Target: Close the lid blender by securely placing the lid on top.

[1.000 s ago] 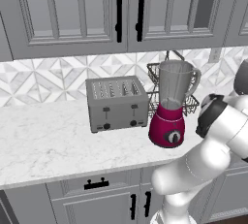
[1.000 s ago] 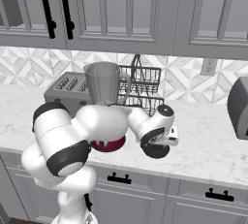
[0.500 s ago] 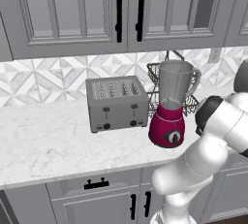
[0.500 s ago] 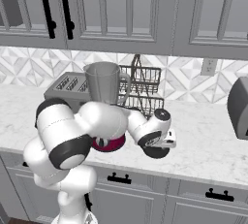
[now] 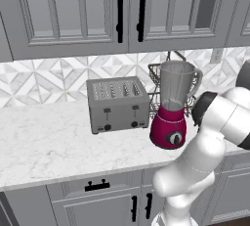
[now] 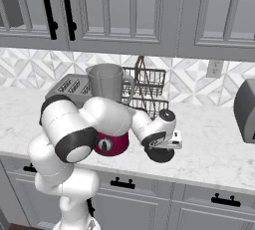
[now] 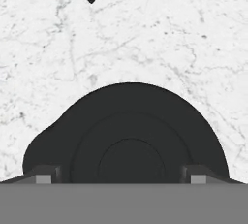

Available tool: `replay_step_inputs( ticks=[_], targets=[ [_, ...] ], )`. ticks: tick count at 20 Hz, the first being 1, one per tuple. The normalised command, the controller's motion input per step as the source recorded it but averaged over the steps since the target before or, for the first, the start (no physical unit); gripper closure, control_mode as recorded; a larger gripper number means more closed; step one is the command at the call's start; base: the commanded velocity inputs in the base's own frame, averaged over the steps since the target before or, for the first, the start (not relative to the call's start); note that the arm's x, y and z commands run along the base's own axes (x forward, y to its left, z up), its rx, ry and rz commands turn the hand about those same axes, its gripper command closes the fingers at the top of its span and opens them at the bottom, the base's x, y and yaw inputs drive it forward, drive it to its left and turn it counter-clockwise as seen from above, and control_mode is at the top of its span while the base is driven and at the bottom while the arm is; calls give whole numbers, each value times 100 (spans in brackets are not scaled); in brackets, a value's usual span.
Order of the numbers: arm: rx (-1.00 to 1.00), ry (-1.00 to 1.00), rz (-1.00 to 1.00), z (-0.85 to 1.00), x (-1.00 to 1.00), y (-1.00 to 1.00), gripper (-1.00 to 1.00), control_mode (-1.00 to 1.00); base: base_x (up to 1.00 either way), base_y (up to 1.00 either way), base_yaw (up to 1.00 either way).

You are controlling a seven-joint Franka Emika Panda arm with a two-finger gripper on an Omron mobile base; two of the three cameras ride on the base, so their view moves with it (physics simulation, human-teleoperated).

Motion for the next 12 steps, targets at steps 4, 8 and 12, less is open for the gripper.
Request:
replay_step_inputs(
  ticks=[4, 8, 12],
  targets=[
    [0, 0, 0, -20, 7, 0, -100, -100, 0, 0, 0],
    [0, 0, 0, -35, 0, 0, 100, -100, 0, 0, 0],
    [0, 0, 0, -29, 0, 0, 100, -100, 0, 0, 0]
  ],
)
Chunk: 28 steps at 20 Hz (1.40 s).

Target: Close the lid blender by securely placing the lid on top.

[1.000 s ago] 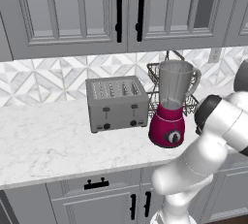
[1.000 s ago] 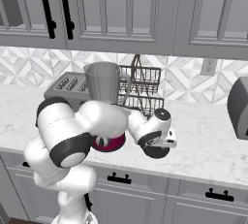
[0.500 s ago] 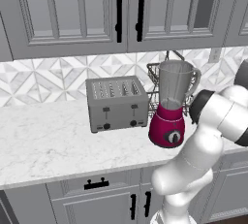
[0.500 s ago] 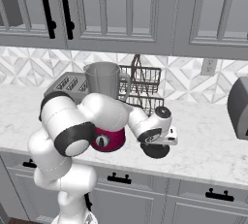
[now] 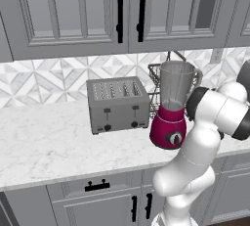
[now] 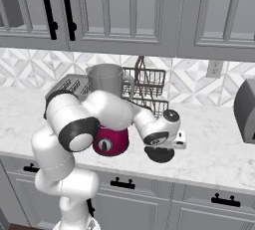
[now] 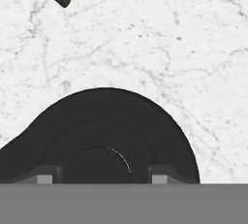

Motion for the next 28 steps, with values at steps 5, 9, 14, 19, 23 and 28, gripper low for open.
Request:
replay_step_inputs(
  ticks=[5, 9, 14, 19, 23, 28],
  targets=[
    [0, 0, 0, -4, -3, 0, 100, -100, 0, 0, 0],
    [0, -1, 2, 0, -31, 8, 100, -100, 0, 0, 0],
    [0, 0, 3, 32, -31, 18, 100, -100, 0, 0, 0],
    [0, 0, 1, 72, -16, 15, 100, -100, 0, 0, 0],
    [0, -2, 0, 82, -14, 3, 100, -100, 0, 0, 0],
    [0, -7, 0, 71, -25, 2, 100, -100, 0, 0, 0]
  ],
)
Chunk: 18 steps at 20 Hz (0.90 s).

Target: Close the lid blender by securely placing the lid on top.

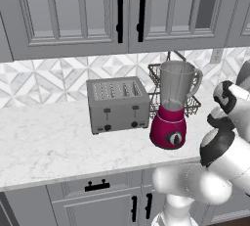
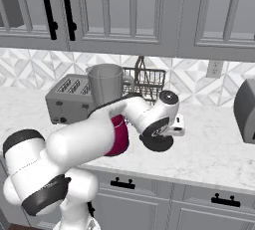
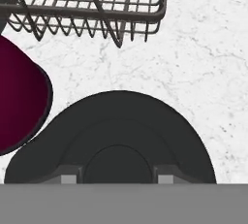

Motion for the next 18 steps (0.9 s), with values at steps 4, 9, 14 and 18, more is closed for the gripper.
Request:
replay_step_inputs(
  ticks=[4, 9, 14, 18],
  targets=[
    [0, -10, 0, 77, -33, 0, 100, -100, 0, 0, 0],
    [0, -9, 0, 82, -30, 0, 100, -100, 0, 0, 0],
    [0, -6, 0, 88, -24, 1, 100, -100, 0, 0, 0],
    [0, -4, 0, 89, -19, 7, 100, -100, 0, 0, 0]
  ],
)
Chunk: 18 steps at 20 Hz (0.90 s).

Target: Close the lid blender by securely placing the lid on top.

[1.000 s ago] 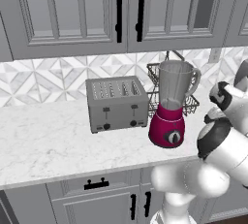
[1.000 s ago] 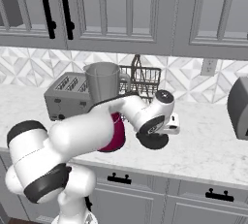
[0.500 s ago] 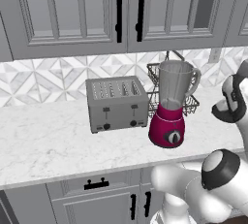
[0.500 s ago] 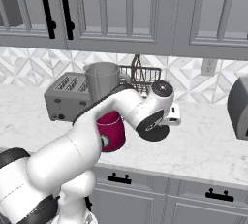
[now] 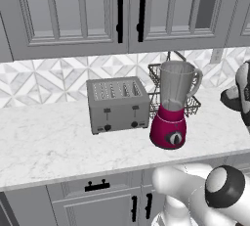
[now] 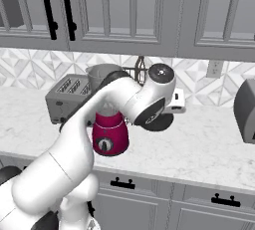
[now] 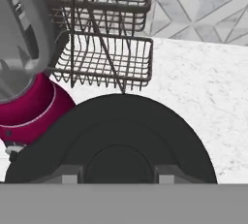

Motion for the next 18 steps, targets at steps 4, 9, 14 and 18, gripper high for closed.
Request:
replay_step_inputs(
  ticks=[4, 9, 14, 18],
  targets=[
    [0, -5, 0, 77, -14, 21, 100, -100, 0, 0, 0],
    [0, -13, 0, 60, -2, 38, 100, -100, 0, 0, 0],
    [0, -17, 0, 41, 0, 46, 100, -100, 0, 0, 0],
    [0, -17, 0, 31, 0, 49, 100, -100, 0, 0, 0]
  ],
)
